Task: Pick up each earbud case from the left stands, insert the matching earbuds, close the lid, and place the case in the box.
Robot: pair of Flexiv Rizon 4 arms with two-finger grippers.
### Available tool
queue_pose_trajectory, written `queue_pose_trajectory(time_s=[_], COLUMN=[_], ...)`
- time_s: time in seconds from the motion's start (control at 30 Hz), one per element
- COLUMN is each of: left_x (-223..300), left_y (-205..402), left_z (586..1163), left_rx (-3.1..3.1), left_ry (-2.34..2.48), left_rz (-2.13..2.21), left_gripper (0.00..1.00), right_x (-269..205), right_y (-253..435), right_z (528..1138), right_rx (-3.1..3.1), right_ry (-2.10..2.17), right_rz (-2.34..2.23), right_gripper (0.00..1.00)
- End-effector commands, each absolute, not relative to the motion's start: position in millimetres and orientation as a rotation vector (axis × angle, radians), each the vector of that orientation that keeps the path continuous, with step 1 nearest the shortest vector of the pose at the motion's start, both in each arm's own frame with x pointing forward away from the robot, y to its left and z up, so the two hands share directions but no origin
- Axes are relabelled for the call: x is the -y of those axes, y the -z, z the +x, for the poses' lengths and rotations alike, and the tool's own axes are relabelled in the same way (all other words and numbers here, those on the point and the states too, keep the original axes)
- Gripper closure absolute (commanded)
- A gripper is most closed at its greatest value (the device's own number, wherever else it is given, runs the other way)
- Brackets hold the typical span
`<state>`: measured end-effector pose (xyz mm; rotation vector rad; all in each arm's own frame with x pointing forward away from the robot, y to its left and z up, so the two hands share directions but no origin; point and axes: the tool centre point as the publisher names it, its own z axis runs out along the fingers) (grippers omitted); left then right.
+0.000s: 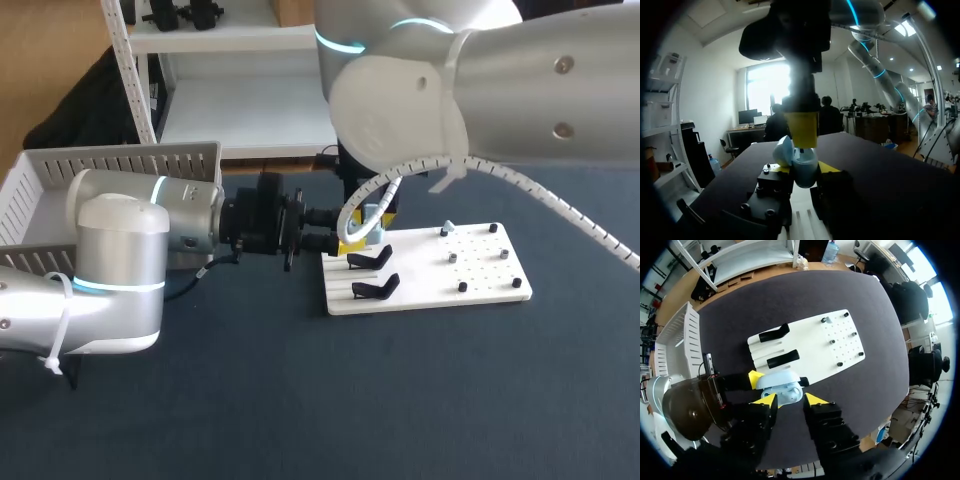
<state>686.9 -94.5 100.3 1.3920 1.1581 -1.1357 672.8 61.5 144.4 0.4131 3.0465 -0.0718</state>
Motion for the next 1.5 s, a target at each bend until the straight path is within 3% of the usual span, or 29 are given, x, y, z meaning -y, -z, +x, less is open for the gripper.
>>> queue_pose_trajectory(time_s=[0.03,0.27,0.43,0.53,0.6,0.77,0.87,1.0,1.5], left_x=[94,94,94,94,94,94,94,94,94], left_y=[-100,-100,-100,-100,-100,-100,-100,-100,-100], left_z=[687,687,687,687,687,687,687,687,687], left_rx=[-1.155,-1.155,-1.155,-1.155,-1.155,-1.155,-1.155,-1.155,-1.155], left_ry=[1.136,1.136,1.136,1.136,1.136,1.136,1.136,1.136,1.136], left_rz=[1.390,1.390,1.390,1.390,1.390,1.390,1.390,1.390,1.390], left_gripper=[1.00,1.00,1.00,1.00,1.00,1.00,1.00,1.00,1.00], right_x=[-63,-51,-29,-14,-3,16,23,29,48], right_y=[-147,-170,-179,-182,-184,-186,-184,-176,-117], right_z=[673,660,656,659,662,672,678,688,741], right_rx=[-3.048,-3.011,-2.979,-2.930,-2.909,-2.855,-2.848,-2.852,-2.928], right_ry=[0.069,-0.030,-0.231,-0.291,-0.347,-0.389,-0.375,-0.372,-0.201], right_rz=[0.413,0.418,0.310,0.260,0.252,0.206,0.168,0.115,0.116], right_gripper=[0.55,0.65,0.61,0.51,0.33,0.36,0.32,0.44,0.49])
